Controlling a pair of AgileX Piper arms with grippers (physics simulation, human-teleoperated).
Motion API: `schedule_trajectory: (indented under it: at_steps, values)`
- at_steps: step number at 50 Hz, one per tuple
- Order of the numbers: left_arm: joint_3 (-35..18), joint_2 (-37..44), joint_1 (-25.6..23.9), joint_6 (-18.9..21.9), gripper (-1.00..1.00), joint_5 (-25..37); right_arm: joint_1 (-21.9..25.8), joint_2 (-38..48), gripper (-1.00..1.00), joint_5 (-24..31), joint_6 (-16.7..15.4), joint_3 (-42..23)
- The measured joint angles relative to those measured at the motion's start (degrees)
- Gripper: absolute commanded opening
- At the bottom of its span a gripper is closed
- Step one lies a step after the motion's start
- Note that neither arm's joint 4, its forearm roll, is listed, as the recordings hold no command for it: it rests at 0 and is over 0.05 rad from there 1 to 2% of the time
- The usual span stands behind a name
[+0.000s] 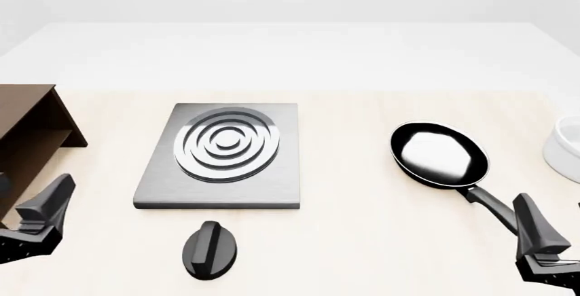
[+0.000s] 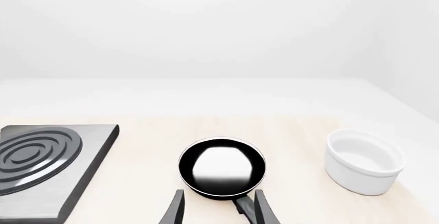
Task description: Turn on the stove and put the frying pan on it.
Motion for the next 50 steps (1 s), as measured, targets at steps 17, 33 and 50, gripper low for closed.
schedule_trajectory:
  at_steps: [17,33,50]
  values:
    - [-2.5,15.4,-6.3,1.7,1.0,5.3,-1.6,3.2,1.0,-2.0,-0.4,0.0]
    - [0.4,23.3,-11.4,-0.5,1.0,2.1,-2.5,6.4,1.0,-4.6,-0.8,0.0]
    - [4.8,35.8,-15.6,-4.1,1.0,-10.6,-2.7,7.2,1.0,-5.1,-1.2,0.0]
